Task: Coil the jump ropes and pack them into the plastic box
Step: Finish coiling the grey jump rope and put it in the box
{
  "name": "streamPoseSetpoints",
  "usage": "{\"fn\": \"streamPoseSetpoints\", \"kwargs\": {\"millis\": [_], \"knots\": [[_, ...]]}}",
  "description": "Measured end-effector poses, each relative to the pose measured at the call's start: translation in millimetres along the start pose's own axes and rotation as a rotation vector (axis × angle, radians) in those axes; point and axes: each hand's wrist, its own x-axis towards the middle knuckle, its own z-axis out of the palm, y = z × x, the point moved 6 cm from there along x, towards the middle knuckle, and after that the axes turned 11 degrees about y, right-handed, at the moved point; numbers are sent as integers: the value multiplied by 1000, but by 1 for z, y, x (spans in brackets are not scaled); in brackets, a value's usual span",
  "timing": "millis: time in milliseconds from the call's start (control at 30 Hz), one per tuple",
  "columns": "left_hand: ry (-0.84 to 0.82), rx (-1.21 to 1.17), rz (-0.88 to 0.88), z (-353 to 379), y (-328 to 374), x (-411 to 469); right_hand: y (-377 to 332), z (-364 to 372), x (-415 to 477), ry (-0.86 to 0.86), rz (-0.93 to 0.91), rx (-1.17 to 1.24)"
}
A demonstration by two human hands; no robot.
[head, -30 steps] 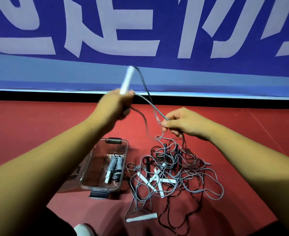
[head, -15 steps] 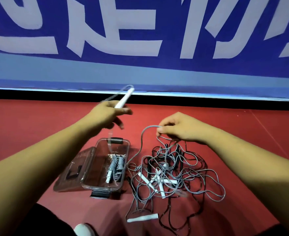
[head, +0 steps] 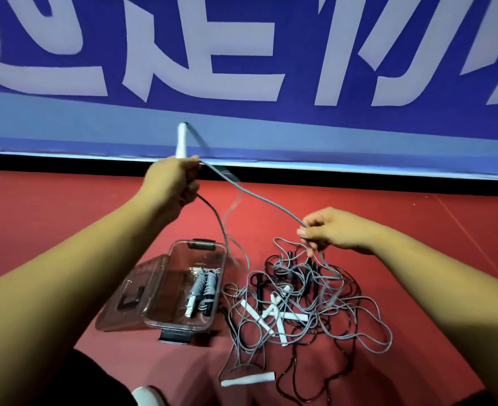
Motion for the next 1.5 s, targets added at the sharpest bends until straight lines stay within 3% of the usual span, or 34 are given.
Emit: {"fn": "streamPoseSetpoints", "kwargs": {"millis": [67,200,267,367,433,500,600,700,767,867,967,1067,1100,1167,1233,1333,1400,1500], "knots": [[104,80,19,-22,1,14,11,0,-3,-30,49,46],[157,545,182,-44,-2,23,-13,-2,-7,57,-6,98],[15,528,201,-25,-3,9,-37,4,-10,58,-73,107],[-344,420,149,21,-7,-33,-69,15,-16,49,-174,130],[-591,465,116,43,-15,-58,-84,16,-17,72,-208,196],[-708,515,111,55,-21,-70,-90,9,-17,126,-222,241],[-546,315,95,54,-11,-58,-79,-5,-16,159,-233,112],[-381,47,24,39,0,-35,-39,-10,-11,72,-71,84],[-284,-9,-23,25,-1,-22,-16,-13,-9,45,19,138],[-114,24,-61,7,-11,-4,-8,-18,-7,67,32,148],[28,105,-71,-6,-17,5,-22,-20,-6,108,-37,-3],[165,594,183,-21,-10,11,-40,-21,-9,202,-97,-114],[159,692,276,-18,-5,8,-46,-20,-11,218,-117,-118],[-34,612,322,2,-2,-11,-62,-13,-15,224,-173,-108],[-333,441,209,29,-9,-38,-78,-5,-19,210,-237,-51],[-677,501,88,58,-25,-75,-92,-3,-22,241,-291,37],[-681,539,97,62,-28,-77,-92,-7,-21,256,-277,79],[-448,408,112,55,-17,-59,-77,-7,-16,178,-210,7]]}}
